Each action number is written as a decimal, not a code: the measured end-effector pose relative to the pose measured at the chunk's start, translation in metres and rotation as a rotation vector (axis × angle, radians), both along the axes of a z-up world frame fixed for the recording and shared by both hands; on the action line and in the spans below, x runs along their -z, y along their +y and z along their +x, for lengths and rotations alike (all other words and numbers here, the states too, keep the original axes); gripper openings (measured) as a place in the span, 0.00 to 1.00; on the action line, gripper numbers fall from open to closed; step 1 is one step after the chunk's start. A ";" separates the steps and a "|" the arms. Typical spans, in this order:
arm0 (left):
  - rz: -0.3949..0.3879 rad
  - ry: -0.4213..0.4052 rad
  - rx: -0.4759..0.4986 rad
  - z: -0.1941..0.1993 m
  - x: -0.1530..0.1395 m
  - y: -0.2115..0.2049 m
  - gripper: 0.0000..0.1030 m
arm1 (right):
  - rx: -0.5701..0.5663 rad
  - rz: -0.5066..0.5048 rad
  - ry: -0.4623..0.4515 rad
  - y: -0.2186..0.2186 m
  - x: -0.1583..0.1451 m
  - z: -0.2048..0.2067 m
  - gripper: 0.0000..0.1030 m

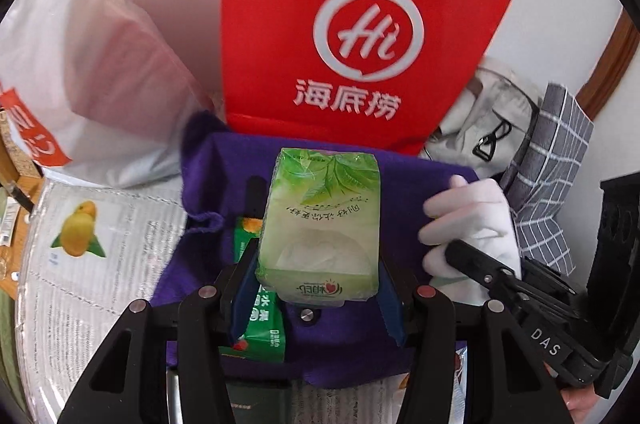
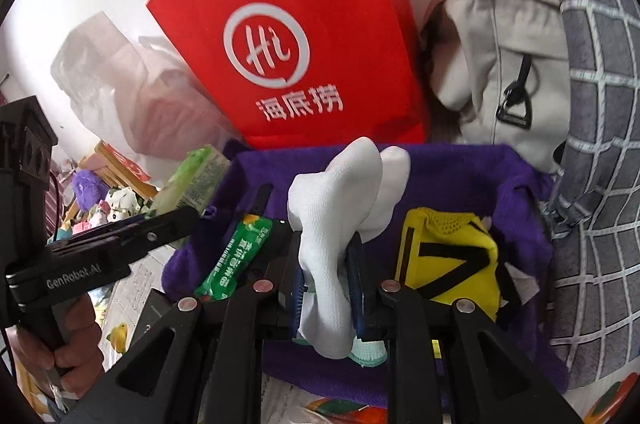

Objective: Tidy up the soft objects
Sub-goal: 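Lower the tissue pack with the left gripper while the right releases the glove on the towel, then open the left gripper to drop the tissue pack while the right moves to the mesh bag, then grasp the clear mesh bag on the bed with the right gripper, then move the left gripper to the white sponge block and grasp it, then lift the white sponge with the left gripper while the right lifts the mesh bag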

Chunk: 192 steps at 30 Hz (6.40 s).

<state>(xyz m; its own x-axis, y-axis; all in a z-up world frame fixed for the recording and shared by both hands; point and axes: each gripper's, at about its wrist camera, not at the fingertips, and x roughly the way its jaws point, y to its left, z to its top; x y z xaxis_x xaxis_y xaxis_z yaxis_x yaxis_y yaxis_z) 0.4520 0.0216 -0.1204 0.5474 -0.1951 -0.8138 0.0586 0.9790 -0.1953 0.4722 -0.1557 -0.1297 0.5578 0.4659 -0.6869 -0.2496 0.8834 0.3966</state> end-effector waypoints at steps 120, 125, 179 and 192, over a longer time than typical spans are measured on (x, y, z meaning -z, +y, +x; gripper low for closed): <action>0.002 0.001 0.174 -0.149 -0.030 -0.042 0.67 | 0.141 -0.208 -0.032 -0.052 0.002 -0.299 0.15; 0.004 0.027 0.209 -0.177 -0.015 -0.061 0.67 | 0.174 -0.231 -0.023 -0.071 0.010 -0.322 0.15; 0.053 0.029 0.204 -0.271 0.082 -0.047 0.31 | 0.184 -0.209 0.019 -0.089 0.085 -0.341 0.16; 0.012 -0.001 0.085 -0.304 0.066 0.009 0.31 | 0.193 -0.206 -0.020 -0.086 0.061 -0.353 0.14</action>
<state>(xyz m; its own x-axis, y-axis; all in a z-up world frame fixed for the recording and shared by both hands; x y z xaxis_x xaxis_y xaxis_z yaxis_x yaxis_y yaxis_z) 0.1479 0.0307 -0.1863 0.5297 -0.2317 -0.8159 0.1422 0.9726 -0.1839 0.1192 -0.2417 -0.1904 0.6372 0.2012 -0.7440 -0.0749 0.9769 0.2000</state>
